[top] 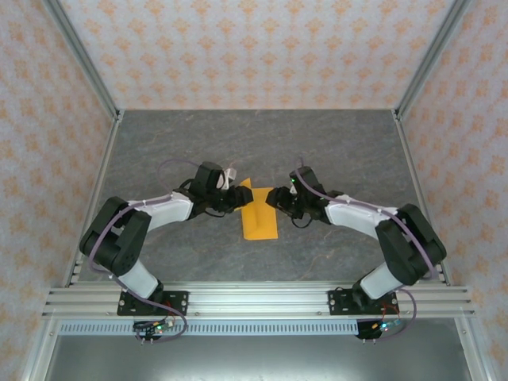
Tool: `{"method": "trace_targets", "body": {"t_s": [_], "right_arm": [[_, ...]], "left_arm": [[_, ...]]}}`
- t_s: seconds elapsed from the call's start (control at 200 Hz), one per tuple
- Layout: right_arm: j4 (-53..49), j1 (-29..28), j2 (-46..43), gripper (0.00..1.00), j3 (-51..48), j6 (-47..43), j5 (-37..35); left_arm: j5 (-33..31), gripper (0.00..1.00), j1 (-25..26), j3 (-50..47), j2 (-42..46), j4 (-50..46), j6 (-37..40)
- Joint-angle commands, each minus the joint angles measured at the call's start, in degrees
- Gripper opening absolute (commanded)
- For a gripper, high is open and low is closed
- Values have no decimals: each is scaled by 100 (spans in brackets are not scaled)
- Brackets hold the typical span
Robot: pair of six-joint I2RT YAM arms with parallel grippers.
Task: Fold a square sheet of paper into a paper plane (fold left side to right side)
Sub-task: First fold in half a square sheet of paper at the center of the table.
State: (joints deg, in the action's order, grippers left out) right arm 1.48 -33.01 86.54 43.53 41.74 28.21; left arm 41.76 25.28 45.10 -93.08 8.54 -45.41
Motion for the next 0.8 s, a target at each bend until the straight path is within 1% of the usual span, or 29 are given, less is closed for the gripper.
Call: {"method": "trace_targets", "body": {"t_s": [0.0, 0.105, 0.18, 0.32, 0.44, 0.57, 0.611, 0.716, 0.751, 0.791], "right_arm": [[954, 6, -98, 57, -175, 215, 467], [1642, 6, 131, 57, -212, 443, 893], [2067, -12, 309, 57, -203, 612, 1049], [2195, -64, 564, 55, -67, 643, 1134], [2182, -85, 765, 49, -11, 682, 1126], [2181, -100, 897, 37, 2, 730, 1139], [2165, -101, 894, 31, -6, 715, 1133], [1827, -100, 798, 9, 13, 545, 923], [1586, -92, 740, 4, 42, 441, 803], [1218, -87, 676, 3, 116, 293, 618]], "left_arm": [[52, 38, 78, 174, -94, 201, -21], [39, 28, 108, 165, -120, 201, -25], [25, 23, 110, 158, -117, 178, -21], [-36, 18, 125, 128, -83, 105, 6], [-61, 17, 126, 115, -87, 93, 10], [-62, 17, 122, 121, -83, 91, -3], [-62, 16, 133, 122, -80, 74, 5], [-142, 16, 127, 120, 21, -26, 54], [-213, 17, 129, 93, 116, -41, 91], [-329, 17, 126, 64, 257, -103, 155]]}}
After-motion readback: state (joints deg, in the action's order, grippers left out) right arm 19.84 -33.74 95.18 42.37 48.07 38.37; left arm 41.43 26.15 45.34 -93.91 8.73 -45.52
